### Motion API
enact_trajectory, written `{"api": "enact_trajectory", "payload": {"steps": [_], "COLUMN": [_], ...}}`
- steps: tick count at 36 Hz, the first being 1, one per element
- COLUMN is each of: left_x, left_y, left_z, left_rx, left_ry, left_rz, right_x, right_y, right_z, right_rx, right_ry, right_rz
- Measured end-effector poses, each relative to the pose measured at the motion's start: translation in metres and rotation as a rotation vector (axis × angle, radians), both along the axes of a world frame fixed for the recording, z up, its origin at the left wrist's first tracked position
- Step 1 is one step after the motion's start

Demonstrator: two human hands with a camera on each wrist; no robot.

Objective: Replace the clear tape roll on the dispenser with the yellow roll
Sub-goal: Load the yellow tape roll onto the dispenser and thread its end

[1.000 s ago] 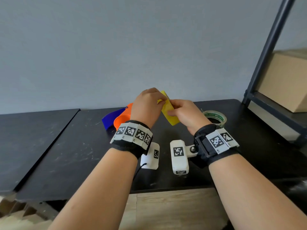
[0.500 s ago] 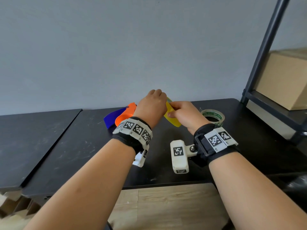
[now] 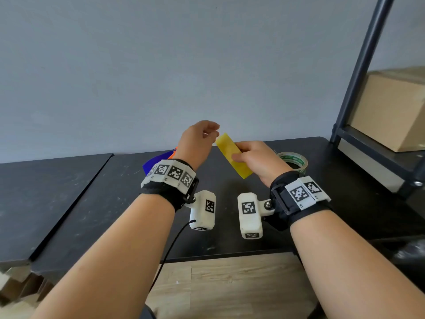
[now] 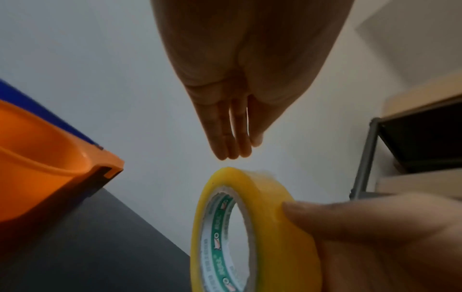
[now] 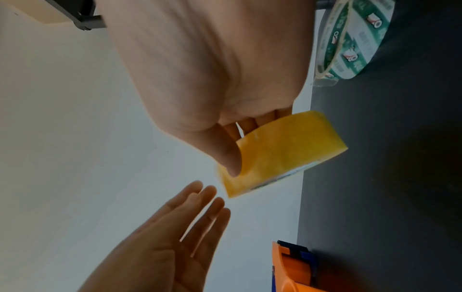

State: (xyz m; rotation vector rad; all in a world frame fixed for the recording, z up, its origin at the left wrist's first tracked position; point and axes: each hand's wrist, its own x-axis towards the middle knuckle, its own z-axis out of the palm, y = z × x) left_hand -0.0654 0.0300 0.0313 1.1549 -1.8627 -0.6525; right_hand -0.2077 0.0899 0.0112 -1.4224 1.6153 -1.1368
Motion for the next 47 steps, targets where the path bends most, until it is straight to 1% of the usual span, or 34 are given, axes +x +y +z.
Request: {"api": "enact_trajectory", "payload": {"steps": [2,4,5,8,12,16,19,24,29,33,38,43,47], "left_x": [0.002,0.0,0.0,-0.002,-0.006,-0.011,-0.013,-0.013,-0.012,-0.013,-0.011,-0.012,-0.01], "left_y": [0.0,0.003,0.004,0.008,0.01,0.01,0.009,0.008,0.008,0.009,0.005,0.001,-0.004], "left_z": [-0.002,-0.005,-0.007,-0.009,-0.008,-0.007,-0.009,-0.007,-0.006,-0.009,-0.014,-0.013,-0.014], "left_rx": [0.003,-0.063,-0.106,-0.196,-0.275,-0.308,-0.338,-0.309,-0.251,-0.223,-0.186,-0.165,-0.127], "left_ry": [-0.043,-0.137,-0.157,-0.135,-0.16,-0.221,-0.267,-0.311,-0.353,-0.371,-0.375,-0.353,-0.328], "left_rz": [-0.029,-0.037,-0.038,-0.023,0.021,0.026,0.037,0.022,0.012,-0.009,0.01,0.038,0.082], "right_x": [-0.001,-0.001,-0.001,-0.002,-0.002,-0.001,-0.001,-0.004,-0.005,-0.009,-0.01,-0.007,-0.003], "right_y": [0.001,0.003,0.003,0.004,0.004,0.005,0.007,0.006,0.001,-0.003,-0.002,-0.006,-0.004], "right_z": [0.0,0.0,0.0,0.001,0.0,-0.003,-0.006,-0.012,-0.017,-0.022,-0.028,-0.029,-0.036], "right_rx": [-0.01,-0.017,-0.02,-0.026,-0.024,-0.036,-0.072,-0.113,-0.142,-0.118,-0.113,-0.106,-0.056], "right_ry": [-0.007,-0.016,-0.017,-0.019,-0.03,-0.074,-0.15,-0.3,-0.324,-0.354,-0.285,-0.15,-0.121], "right_rz": [0.005,0.015,0.017,0.014,0.03,0.037,0.029,0.008,-0.011,-0.025,-0.009,-0.014,-0.008]}}
